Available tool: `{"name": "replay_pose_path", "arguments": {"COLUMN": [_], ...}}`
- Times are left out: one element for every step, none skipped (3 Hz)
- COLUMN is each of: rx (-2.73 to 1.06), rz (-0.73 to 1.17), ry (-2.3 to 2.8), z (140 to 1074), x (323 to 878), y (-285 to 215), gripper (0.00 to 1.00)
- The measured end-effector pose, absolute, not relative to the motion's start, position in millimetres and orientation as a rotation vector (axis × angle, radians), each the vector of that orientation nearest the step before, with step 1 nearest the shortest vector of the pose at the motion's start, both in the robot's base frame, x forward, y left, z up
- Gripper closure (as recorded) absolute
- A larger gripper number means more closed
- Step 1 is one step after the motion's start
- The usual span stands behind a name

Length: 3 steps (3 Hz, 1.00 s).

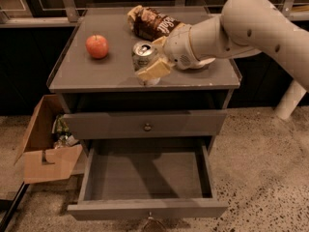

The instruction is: Place 7up can into middle drawer

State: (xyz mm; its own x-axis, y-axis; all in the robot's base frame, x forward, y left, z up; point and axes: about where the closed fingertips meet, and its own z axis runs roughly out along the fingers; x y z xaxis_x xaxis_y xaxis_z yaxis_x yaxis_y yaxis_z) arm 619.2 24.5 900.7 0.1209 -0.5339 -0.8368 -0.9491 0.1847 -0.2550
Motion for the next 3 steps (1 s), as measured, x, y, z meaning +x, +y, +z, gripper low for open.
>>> {"name": "replay_pose_path", "arguments": {"rx": [-1.405, -1.325, -1.332], "rz": [0.566, 0.563, 0.563], "ry": [1.547, 1.55, 1.552], "z": [899, 890, 891], "x": [577, 542, 544], "y": [17, 11, 11], "gripper": [1.0, 1.0, 1.0]}}
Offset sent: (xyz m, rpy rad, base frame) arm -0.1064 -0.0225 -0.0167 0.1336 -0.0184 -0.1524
